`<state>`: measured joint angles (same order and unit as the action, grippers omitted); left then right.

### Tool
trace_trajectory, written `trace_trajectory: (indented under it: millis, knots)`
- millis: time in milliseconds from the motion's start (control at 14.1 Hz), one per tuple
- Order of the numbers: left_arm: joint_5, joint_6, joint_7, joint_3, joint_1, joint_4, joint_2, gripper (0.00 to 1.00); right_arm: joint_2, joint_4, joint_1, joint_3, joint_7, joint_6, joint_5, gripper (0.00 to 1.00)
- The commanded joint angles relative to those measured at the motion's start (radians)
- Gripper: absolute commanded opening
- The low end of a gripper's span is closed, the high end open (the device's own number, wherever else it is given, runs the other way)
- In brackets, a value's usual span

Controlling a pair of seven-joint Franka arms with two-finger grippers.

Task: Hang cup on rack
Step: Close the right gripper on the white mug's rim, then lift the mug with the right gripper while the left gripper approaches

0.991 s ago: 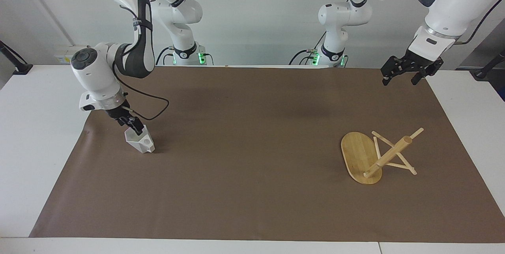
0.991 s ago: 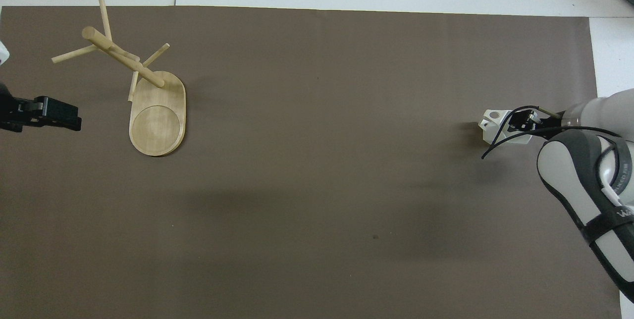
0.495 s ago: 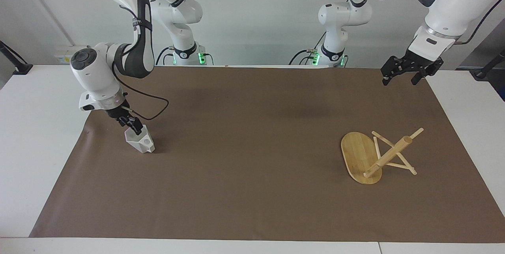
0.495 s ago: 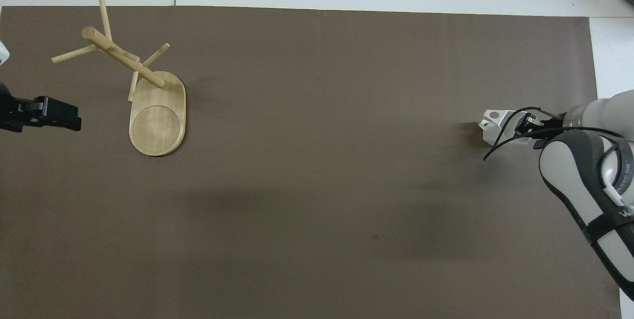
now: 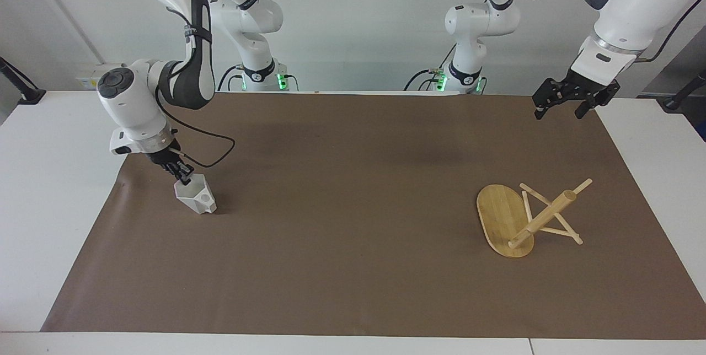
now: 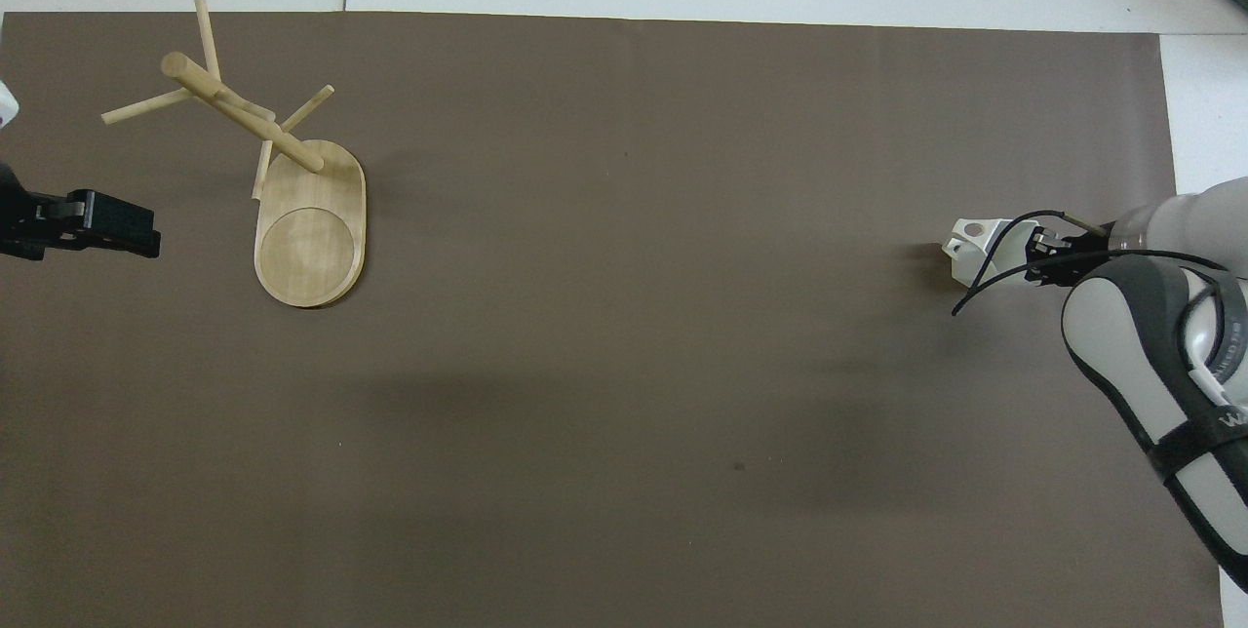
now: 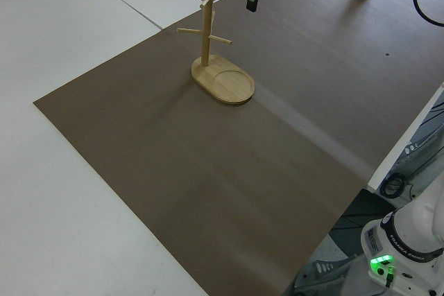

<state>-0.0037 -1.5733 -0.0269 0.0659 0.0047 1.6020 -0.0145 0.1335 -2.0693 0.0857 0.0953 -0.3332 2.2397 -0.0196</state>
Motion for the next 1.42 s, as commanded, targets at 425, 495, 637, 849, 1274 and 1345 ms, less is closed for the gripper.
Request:
trace_trajectory:
  millis: [425, 495, 637, 849, 1274, 1345]
  knots:
    - [0.019, 0.015, 0.007, -0.003, -0.005, 0.018, -0.021, 1.00, -0.011, 0.018, 0.006, -0.003, 0.000, -0.049, -0.013, 0.00]
    - [0.019, 0.015, 0.007, -0.003, -0.008, 0.018, -0.021, 1.00, -0.009, 0.043, 0.006, -0.003, 0.002, -0.083, -0.028, 0.00]
    - [0.019, 0.019, 0.005, -0.003, -0.006, 0.018, -0.021, 1.00, -0.015, 0.125, -0.004, -0.008, 0.002, -0.196, -0.130, 0.00]
    - [0.019, 0.024, 0.005, -0.003, -0.006, 0.018, -0.022, 1.00, -0.020, 0.264, -0.017, -0.028, 0.000, -0.350, -0.161, 0.00]
    - [-0.168, 0.121, -0.165, -0.003, 0.043, 0.028, -0.038, 1.00, -0.048, 0.372, -0.018, -0.078, 0.002, -0.451, -0.325, 0.00]
    - [-0.170, 0.119, -0.169, 0.002, 0.035, 0.054, -0.053, 1.00, -0.049, 0.389, -0.017, -0.080, 0.003, -0.466, -0.382, 0.00]
